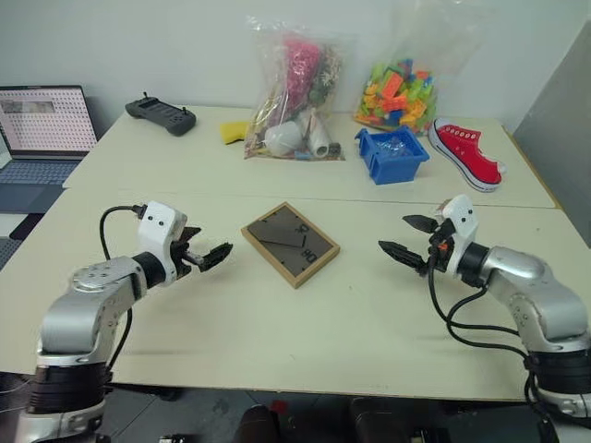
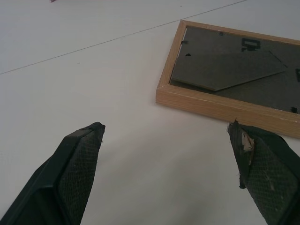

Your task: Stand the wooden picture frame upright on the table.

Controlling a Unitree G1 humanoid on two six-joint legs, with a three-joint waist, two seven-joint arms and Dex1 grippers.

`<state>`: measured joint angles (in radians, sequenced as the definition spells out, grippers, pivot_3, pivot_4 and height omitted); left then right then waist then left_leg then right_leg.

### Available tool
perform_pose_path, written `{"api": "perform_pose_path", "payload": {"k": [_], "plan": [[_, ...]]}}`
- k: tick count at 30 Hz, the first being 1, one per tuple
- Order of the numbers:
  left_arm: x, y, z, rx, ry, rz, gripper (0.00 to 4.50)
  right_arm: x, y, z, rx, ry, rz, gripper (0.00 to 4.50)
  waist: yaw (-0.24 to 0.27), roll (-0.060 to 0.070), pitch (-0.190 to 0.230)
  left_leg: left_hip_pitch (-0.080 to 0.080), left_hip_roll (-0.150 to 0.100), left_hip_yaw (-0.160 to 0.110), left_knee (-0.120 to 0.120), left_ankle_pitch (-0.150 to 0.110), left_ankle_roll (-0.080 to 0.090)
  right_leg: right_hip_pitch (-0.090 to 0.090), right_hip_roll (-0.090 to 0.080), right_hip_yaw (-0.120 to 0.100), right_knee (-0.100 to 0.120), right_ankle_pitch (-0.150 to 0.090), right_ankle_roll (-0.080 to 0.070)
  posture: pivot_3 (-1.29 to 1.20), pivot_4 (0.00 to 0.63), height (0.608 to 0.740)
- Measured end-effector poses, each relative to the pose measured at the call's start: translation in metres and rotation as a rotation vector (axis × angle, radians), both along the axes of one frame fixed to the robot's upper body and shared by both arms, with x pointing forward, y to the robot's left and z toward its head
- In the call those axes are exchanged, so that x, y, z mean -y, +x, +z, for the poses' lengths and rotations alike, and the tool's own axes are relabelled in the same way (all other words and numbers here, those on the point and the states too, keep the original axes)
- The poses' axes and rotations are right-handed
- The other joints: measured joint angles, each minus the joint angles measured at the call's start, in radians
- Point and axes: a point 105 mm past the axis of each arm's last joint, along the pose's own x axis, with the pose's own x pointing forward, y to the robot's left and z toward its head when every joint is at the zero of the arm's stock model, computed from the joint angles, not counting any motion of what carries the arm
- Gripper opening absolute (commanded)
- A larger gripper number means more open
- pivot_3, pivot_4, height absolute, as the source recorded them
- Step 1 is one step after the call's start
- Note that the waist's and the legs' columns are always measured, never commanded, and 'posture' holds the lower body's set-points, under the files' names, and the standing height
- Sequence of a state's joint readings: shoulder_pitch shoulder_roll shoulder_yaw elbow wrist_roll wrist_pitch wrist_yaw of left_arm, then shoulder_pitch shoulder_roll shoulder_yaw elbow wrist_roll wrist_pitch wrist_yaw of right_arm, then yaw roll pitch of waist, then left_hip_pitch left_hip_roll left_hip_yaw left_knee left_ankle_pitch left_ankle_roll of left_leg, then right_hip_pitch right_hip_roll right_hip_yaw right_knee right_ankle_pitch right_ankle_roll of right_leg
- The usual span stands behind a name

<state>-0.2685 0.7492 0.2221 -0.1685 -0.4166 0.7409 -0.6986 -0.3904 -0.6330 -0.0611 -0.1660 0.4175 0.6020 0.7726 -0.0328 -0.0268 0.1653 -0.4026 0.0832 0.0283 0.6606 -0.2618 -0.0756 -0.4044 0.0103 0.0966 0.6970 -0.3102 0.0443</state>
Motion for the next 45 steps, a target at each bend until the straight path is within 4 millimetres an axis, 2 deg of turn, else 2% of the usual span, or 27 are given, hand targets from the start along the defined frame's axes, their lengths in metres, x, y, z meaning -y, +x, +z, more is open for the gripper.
{"api": "perform_pose_path", "payload": {"k": [7,11,14,17,21,24,27,30,32,33,38,41,45], "plan": [[0.010,-0.001,0.001,0.014,0.011,-0.024,4.50,0.000,0.007,-0.002,-0.017,0.026,0.001,4.46,0.001,0.000,0.000,-0.001,0.000,0.000,0.000,0.000,0.000,0.000,0.000,0.000,0.000,0.000,0.000,0.00,0.150,0.740],[0.003,-0.004,-0.003,0.003,0.017,0.032,4.50,-0.001,0.017,-0.006,-0.014,0.019,-0.012,4.46,-0.003,0.000,0.000,0.000,0.000,0.001,0.000,0.000,0.000,-0.001,0.000,0.001,0.000,0.000,0.000,0.00,0.150,0.740],[-0.006,-0.005,-0.002,0.010,-0.010,0.092,4.00,-0.011,0.025,-0.005,-0.003,0.030,0.015,3.95,-0.006,0.000,0.000,0.000,0.001,0.001,0.000,0.000,0.000,-0.001,0.001,0.001,0.001,0.000,0.000,0.00,0.150,0.740],[-0.013,-0.001,-0.003,0.018,-0.058,0.189,3.38,-0.027,0.050,0.001,0.037,0.015,0.010,3.19,-0.011,0.000,0.000,0.001,0.001,0.002,0.001,0.000,0.000,0.000,0.000,0.002,0.001,0.000,0.000,0.00,0.150,0.740],[-0.008,0.001,-0.020,-0.021,-0.075,0.262,2.53,-0.055,0.081,0.006,0.076,-0.009,-0.025,2.31,-0.018,0.000,0.000,0.000,0.001,0.001,0.000,0.000,0.000,-0.001,0.000,0.001,0.001,0.000,0.000,0.00,0.150,0.740],[0.005,0.003,-0.029,-0.035,-0.079,0.288,1.80,-0.077,0.096,-0.012,0.067,-0.070,-0.018,1.49,-0.015,-0.001,0.000,0.000,0.001,0.001,0.000,0.000,0.000,-0.001,-0.001,0.000,0.000,0.000,0.000,0.00,0.150,0.740],[0.015,0.003,-0.037,-0.047,-0.079,0.304,1.19,-0.091,0.099,-0.037,0.027,-0.096,-0.012,0.76,-0.013,-0.001,0.000,0.000,0.000,0.002,0.001,0.000,-0.001,-0.001,-0.002,0.001,0.000,0.000,0.000,0.00,0.150,0.740],[0.027,0.004,-0.045,-0.063,-0.082,0.305,0.61,-0.105,0.098,-0.050,0.011,-0.113,0.003,0.05,-0.017,-0.001,0.000,0.000,0.000,0.002,0.001,0.000,-0.001,-0.001,-0.002,0.001,0.002,0.000,0.000,0.00,0.150,0.740],[0.034,0.004,-0.052,-0.071,-0.060,0.304,0.14,-0.116,0.098,-0.055,0.011,-0.120,0.024,0.00,-0.021,-0.001,0.000,0.000,0.000,0.002,0.001,0.000,-0.001,-0.001,-0.002,0.001,0.002,0.000,0.000,0.00,0.150,0.740],[0.038,0.004,-0.054,-0.076,-0.055,0.296,0.06,-0.119,0.098,-0.056,0.012,-0.118,0.033,0.00,-0.021,-0.001,0.000,0.000,0.000,0.002,0.001,0.000,-0.001,-0.001,-0.002,0.001,0.002,0.000,0.000,0.00,0.150,0.740],[0.063,0.011,-0.057,-0.075,-0.040,0.225,0.06,-0.144,0.084,-0.053,0.008,-0.062,0.155,0.00,-0.020,0.000,0.000,0.000,0.000,0.001,0.001,0.001,-0.002,0.000,-0.002,0.000,0.002,0.000,0.000,0.00,0.150,0.740],[0.070,0.016,-0.057,-0.087,-0.040,0.190,0.06,-0.142,0.079,-0.048,0.018,-0.032,0.175,0.00,-0.012,0.000,0.000,0.000,0.000,0.001,0.001,0.001,-0.001,0.000,-0.002,0.000,0.002,0.000,0.000,0.00,0.150,0.740],[0.080,0.020,-0.056,-0.100,-0.003,0.111,0.06,-0.124,0.066,-0.054,-0.005,-0.035,0.157,0.00,0.002,0.000,0.000,0.000,-0.001,0.000,0.001,0.000,-0.001,0.000,-0.002,0.000,0.001,0.000,0.000,0.00,0.150,0.740]]}}
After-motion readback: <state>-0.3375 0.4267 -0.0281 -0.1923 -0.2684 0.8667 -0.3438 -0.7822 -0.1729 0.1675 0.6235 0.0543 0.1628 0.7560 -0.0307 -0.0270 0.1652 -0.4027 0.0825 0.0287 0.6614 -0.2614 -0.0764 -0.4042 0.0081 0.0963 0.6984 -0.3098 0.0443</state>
